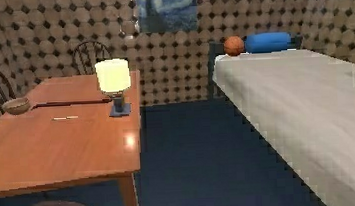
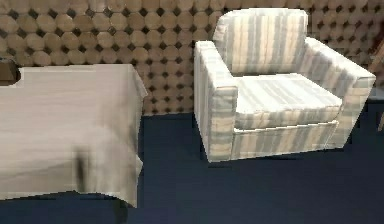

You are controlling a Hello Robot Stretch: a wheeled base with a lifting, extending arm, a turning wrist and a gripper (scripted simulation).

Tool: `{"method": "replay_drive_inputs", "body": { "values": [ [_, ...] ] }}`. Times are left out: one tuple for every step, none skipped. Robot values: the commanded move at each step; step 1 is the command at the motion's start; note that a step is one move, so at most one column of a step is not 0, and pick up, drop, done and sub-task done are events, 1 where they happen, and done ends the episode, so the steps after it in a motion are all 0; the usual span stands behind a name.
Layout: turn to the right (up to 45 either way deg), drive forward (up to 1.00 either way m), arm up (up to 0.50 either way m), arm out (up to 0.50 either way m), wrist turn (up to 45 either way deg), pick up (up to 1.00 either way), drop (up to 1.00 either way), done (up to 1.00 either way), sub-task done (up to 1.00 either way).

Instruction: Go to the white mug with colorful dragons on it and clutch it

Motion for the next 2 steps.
{"method": "replay_drive_inputs", "body": {
  "values": [
    [0.0, 0.65, 0.0, 0.0, 0.0, 0.0, 0.0, 0.0, 0.0],
    [-6.0, 0.0, 0.0, 0.0, 0.0, 0.0, 0.0, 0.0, 0.0]
  ]
}}
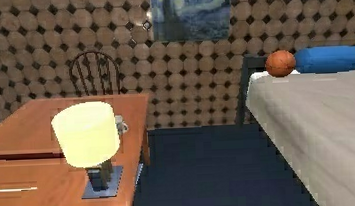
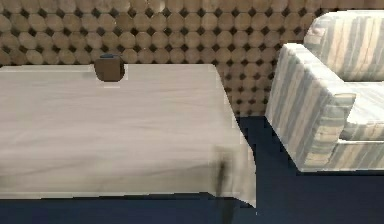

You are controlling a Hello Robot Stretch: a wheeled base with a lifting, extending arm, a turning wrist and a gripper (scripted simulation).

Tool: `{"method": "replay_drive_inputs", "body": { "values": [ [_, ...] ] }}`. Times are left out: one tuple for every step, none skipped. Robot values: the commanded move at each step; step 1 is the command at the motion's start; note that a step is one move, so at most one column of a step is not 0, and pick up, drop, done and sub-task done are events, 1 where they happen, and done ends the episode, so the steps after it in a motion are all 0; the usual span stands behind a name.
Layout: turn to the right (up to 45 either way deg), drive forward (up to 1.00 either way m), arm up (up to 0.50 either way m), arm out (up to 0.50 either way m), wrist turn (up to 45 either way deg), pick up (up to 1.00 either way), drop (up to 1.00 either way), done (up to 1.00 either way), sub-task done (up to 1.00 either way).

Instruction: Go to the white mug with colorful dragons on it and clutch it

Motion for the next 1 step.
{"method": "replay_drive_inputs", "body": {
  "values": [
    [0.0, 0.85, 0.0, 0.0, 0.0, 0.0, 0.0, 0.0, 0.0]
  ]
}}
